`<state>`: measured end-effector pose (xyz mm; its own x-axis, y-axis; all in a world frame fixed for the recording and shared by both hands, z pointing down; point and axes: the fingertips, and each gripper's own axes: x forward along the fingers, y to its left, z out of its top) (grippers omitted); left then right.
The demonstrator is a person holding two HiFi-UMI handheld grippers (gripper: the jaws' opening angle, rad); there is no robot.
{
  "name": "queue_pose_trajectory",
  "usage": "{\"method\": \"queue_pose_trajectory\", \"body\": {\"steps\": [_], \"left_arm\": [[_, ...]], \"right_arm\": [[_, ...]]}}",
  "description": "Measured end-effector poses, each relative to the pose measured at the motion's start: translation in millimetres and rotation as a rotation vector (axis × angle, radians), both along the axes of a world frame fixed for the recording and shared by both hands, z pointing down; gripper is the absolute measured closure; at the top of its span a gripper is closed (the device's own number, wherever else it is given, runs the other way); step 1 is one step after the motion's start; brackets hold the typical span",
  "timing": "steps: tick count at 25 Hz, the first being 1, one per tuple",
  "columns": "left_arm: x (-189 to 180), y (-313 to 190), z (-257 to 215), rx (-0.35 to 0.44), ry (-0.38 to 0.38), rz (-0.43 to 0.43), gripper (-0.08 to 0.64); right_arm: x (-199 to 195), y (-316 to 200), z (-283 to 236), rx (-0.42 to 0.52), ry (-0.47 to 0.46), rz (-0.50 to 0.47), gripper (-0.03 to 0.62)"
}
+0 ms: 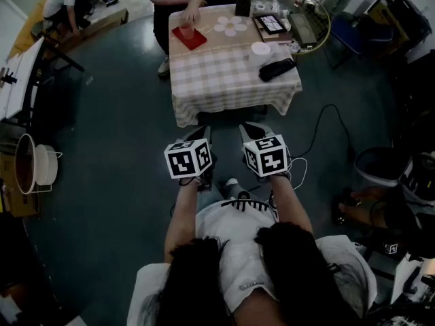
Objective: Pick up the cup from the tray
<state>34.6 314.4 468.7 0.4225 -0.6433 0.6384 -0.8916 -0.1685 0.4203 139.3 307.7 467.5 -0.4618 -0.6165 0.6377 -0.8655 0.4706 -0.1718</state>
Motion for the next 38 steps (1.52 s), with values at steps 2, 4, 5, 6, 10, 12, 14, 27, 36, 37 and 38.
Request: {"method": "queue_pose_trajectory", "body": {"steps": [2, 4, 5, 6, 10, 12, 14, 27, 36, 37, 38], "left_arm": [[-0.5, -3.5, 0.3, 0.003, 0.0, 0.001, 0.557], [-0.1, -5.8, 0.7, 0.005, -0.001, 0.002, 0.557], [0.7, -5.8, 1.2, 0.004, -0.002, 0.004, 0.557], [1.6, -5.5, 1.8, 0.003, -0.002, 0.005, 0.557], [5.5, -5.4, 4.3, 0.0, -0.003, 0.006, 0.557], [6.3, -5.3, 5.4, -0.003, -0.003, 0.003, 0.557], [6.7, -5.0, 6.0, -0.006, -0.004, 0.0, 0.557], [5.9, -31.4, 10.5, 0.002, 0.003, 0.009, 0.557], [-16.4, -114.5, 19.9, -0.013, -0.003, -0.001, 0.557], [-19.2, -126.8, 20.6, -0.014, 0.003, 0.003, 0.557], [-22.5, -139.0, 21.4, -0.017, 0.007, 0.01, 0.557]], "right_arm": [[-0.9, -2.7, 0.4, 0.003, -0.001, 0.0, 0.586], [-0.6, -4.5, 0.9, 0.004, -0.001, 0.001, 0.586], [0.0, -4.6, 1.5, 0.002, -0.001, 0.002, 0.586], [0.9, -4.5, 2.4, 0.0, 0.0, 0.002, 0.586], [4.2, -5.0, 4.5, -0.002, 0.001, 0.003, 0.586], [5.1, -5.7, 4.4, -0.004, -0.011, 0.007, 0.586], [6.7, -7.2, 4.1, -0.009, -0.039, 0.022, 0.586], [-0.7, -43.2, -1.8, 0.031, -0.113, -0.02, 0.455], [-12.5, -130.8, -8.3, 0.064, -0.103, -0.005, 0.357], [-16.2, -142.1, -6.3, 0.058, -0.102, -0.006, 0.354], [-21.0, -152.8, -3.8, 0.048, -0.104, -0.009, 0.353]]}}
